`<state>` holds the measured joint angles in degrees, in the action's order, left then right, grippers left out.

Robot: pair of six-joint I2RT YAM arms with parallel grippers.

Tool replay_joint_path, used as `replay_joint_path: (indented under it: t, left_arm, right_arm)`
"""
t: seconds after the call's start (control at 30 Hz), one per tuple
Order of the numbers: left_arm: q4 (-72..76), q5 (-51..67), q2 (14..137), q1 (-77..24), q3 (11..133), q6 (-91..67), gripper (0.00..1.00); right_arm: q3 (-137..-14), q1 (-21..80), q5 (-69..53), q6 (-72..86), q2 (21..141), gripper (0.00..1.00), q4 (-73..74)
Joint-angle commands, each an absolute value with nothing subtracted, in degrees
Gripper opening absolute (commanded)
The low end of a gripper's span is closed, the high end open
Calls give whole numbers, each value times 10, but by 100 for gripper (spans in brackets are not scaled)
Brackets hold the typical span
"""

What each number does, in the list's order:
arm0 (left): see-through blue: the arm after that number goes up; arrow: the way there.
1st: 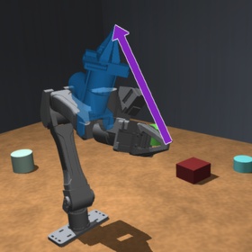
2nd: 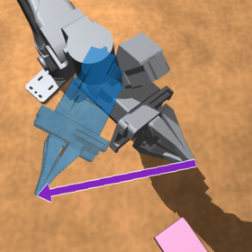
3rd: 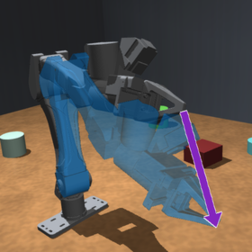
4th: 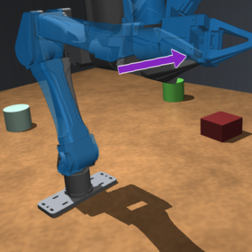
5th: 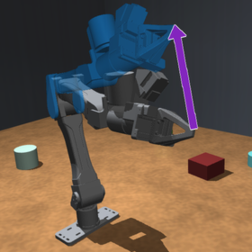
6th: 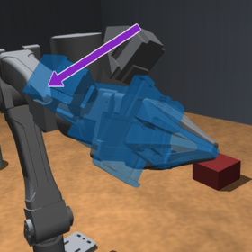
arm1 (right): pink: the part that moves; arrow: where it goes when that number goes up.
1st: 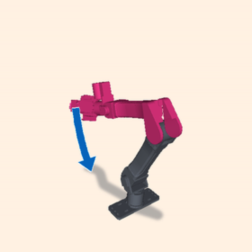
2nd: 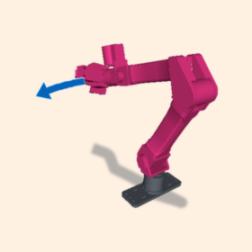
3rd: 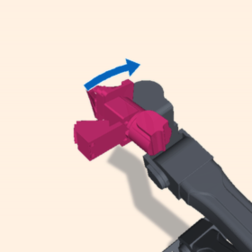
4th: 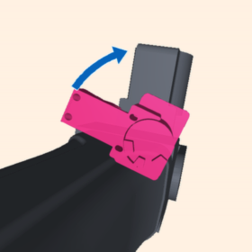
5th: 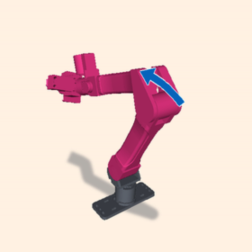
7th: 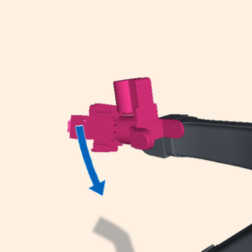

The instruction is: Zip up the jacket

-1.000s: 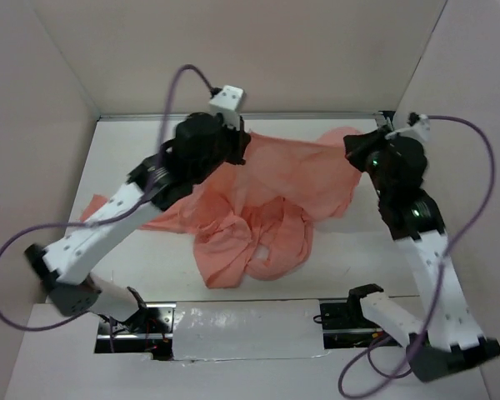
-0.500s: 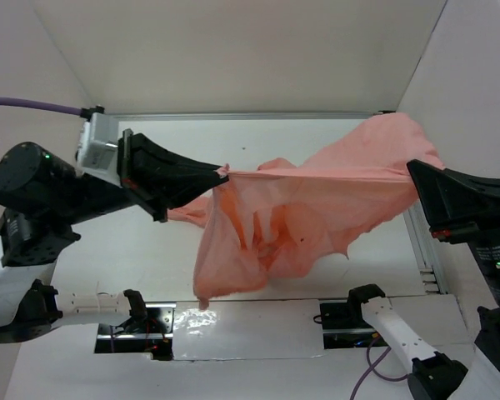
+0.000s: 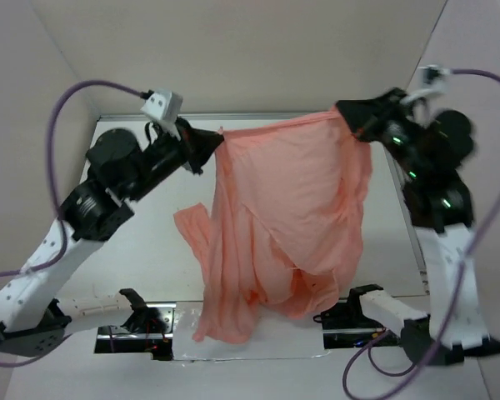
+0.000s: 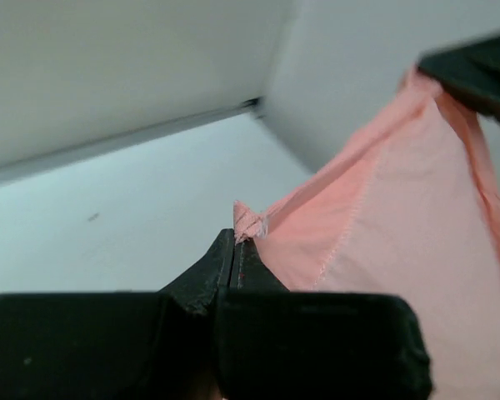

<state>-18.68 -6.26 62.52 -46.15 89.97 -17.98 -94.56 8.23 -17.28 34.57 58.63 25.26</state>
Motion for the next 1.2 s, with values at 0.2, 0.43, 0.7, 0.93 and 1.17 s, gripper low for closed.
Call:
replay_joint_path:
  t: [0.2, 0.43, 0.7, 0.93, 1.17]
  left_arm:
    - [-195, 159, 877, -174, 824, -339, 0]
    - [-209, 204, 976, -129, 808, -322, 0]
    - [-253, 165, 920, -91, 706, -337, 99]
    - [-249, 149, 839, -30, 557, -347, 99]
    - [-218, 135, 881, -75, 532, -342, 99]
  right_arm:
    - [-910, 155, -61, 259, 891, 1, 177]
    - [-964, 178, -56, 235, 1046, 57, 201]
    - [-765, 220, -2, 277, 865, 84, 207]
    - [-490, 229, 104, 410, 685, 88, 253]
    - [-379, 182, 114, 438, 608, 89, 265]
